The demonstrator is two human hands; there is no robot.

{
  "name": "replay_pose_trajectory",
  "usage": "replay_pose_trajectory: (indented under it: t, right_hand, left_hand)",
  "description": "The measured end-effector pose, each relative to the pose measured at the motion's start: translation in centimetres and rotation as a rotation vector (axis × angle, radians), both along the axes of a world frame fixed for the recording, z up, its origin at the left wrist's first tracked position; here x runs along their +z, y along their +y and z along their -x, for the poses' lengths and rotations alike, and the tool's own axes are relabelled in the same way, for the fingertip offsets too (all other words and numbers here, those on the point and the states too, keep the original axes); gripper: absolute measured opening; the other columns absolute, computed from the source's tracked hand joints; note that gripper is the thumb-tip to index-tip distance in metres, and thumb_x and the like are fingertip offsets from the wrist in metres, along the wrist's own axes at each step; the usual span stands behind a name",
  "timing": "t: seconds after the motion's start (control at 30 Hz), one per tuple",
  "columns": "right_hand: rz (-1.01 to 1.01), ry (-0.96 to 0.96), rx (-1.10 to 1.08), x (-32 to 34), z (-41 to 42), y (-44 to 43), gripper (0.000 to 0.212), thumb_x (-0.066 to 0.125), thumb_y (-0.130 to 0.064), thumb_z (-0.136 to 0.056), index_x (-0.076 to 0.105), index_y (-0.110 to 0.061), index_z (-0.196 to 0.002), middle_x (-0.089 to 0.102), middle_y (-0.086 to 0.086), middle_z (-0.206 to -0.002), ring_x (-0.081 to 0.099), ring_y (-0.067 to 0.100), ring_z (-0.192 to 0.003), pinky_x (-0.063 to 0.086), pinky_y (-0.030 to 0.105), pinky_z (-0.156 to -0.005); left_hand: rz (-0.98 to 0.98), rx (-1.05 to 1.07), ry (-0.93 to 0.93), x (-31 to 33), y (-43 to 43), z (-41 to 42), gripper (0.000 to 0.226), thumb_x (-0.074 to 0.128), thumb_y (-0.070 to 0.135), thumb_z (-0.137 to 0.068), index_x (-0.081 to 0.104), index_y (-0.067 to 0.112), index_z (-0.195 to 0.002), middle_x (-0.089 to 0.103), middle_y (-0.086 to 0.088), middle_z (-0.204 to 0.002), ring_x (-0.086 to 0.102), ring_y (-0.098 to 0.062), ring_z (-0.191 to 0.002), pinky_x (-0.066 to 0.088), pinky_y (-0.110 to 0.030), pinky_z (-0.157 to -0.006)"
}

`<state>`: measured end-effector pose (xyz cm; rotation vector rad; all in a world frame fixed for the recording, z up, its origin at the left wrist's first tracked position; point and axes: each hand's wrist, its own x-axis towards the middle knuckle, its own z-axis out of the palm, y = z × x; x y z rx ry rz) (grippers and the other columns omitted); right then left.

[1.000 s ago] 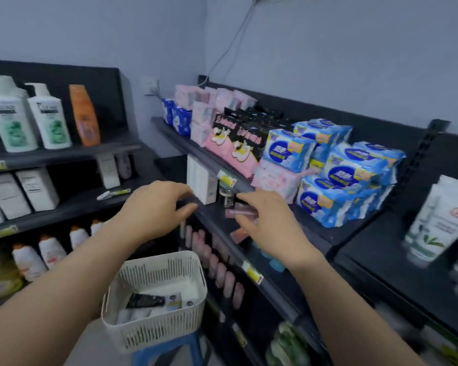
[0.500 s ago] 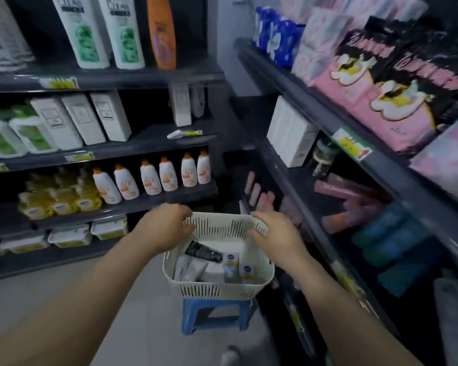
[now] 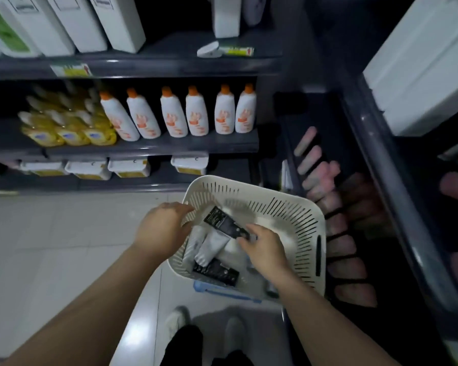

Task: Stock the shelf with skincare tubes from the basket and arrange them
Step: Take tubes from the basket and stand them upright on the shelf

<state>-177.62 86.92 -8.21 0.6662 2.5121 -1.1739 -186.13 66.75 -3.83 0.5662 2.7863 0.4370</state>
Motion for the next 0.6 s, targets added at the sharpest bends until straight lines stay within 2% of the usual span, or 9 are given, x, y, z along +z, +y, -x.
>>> replay_pose_trajectory:
  t: [0.07, 0.13, 0.27, 0.33, 0.43, 0.53, 0.6]
  right_hand:
    - [0.026, -0.056, 0.015, -3.4, 1.0, -1.0, 0.044, 0.062, -0.038, -0.087, 0.058, -0.022, -0.128, 0.067, 0.003, -0.119, 0.062, 0.022, -0.105, 0.051, 0.037, -0.087]
    - [0.066, -0.12, 0.002, -6.7, 2.0, -2.0, 0.053, 0.061, -0.038, -0.088, 0.051, -0.017, -0.136, 0.06, 0.006, -0.131, 0.058, 0.024, -0.115, 0.048, 0.04, -0.095]
    - [0.122, -0.214, -0.093, -12.1, 3.9, -4.2, 0.063, 0.064, -0.035, -0.089, 0.041, -0.009, -0.142, 0.05, 0.011, -0.14, 0.049, 0.027, -0.125, 0.042, 0.036, -0.102]
    - [0.169, -0.258, -0.157, -14.0, 4.6, -5.2, 0.062, 0.066, -0.035, -0.087, 0.044, -0.006, -0.138, 0.052, 0.011, -0.135, 0.05, 0.029, -0.123, 0.041, 0.033, -0.097]
    - [0.226, -0.275, -0.276, -16.6, 5.5, -6.3, 0.052, 0.072, -0.031, -0.082, 0.052, -0.005, -0.122, 0.059, 0.011, -0.123, 0.056, 0.028, -0.113, 0.046, 0.031, -0.088]
    - [0.248, -0.336, -0.327, -18.0, 6.2, -7.2, 0.063, 0.076, -0.031, -0.078, 0.045, -0.003, -0.125, 0.054, 0.011, -0.123, 0.054, 0.029, -0.114, 0.047, 0.033, -0.088]
    - [0.271, -0.351, -0.36, -18.6, 6.5, -7.5, 0.069, 0.08, -0.027, -0.074, 0.04, -0.003, -0.125, 0.053, 0.008, -0.119, 0.054, 0.027, -0.112, 0.048, 0.035, -0.089]
  left_hand:
    - [-0.03, -0.018, 0.047, -2.1, -0.5, 0.7, 0.034, 0.07, 0.018, -0.081, 0.067, 0.012, -0.114, 0.07, -0.007, -0.111, 0.061, -0.033, -0.104, 0.05, -0.039, -0.088]
    - [-0.049, -0.029, 0.084, -4.3, -1.0, 1.5, 0.034, 0.074, 0.016, -0.077, 0.069, 0.01, -0.11, 0.071, -0.008, -0.107, 0.062, -0.034, -0.101, 0.051, -0.041, -0.085]
    - [-0.081, -0.027, 0.106, -8.0, -2.0, 2.7, 0.038, 0.074, 0.017, -0.078, 0.067, 0.012, -0.114, 0.066, -0.008, -0.117, 0.058, -0.033, -0.108, 0.048, -0.043, -0.09]
    - [-0.129, -0.015, 0.12, -9.4, -2.7, 3.0, 0.038, 0.072, 0.019, -0.081, 0.064, 0.013, -0.118, 0.063, -0.008, -0.123, 0.055, -0.031, -0.113, 0.045, -0.042, -0.094]
    - [-0.21, 0.014, 0.118, -10.8, -3.5, 3.6, 0.039, 0.062, 0.028, -0.086, 0.061, 0.015, -0.123, 0.06, -0.005, -0.127, 0.052, -0.024, -0.116, 0.041, -0.034, -0.098]
    - [-0.265, 0.016, 0.099, -11.3, -3.9, 4.1, 0.047, 0.054, 0.038, -0.085, 0.058, 0.015, -0.126, 0.059, -0.003, -0.127, 0.049, -0.017, -0.117, 0.037, -0.029, -0.099]
    - [-0.288, 0.013, 0.095, -11.4, -4.0, 4.2, 0.048, 0.055, 0.039, -0.085, 0.058, 0.015, -0.127, 0.06, -0.002, -0.126, 0.048, -0.015, -0.116, 0.037, -0.028, -0.099]
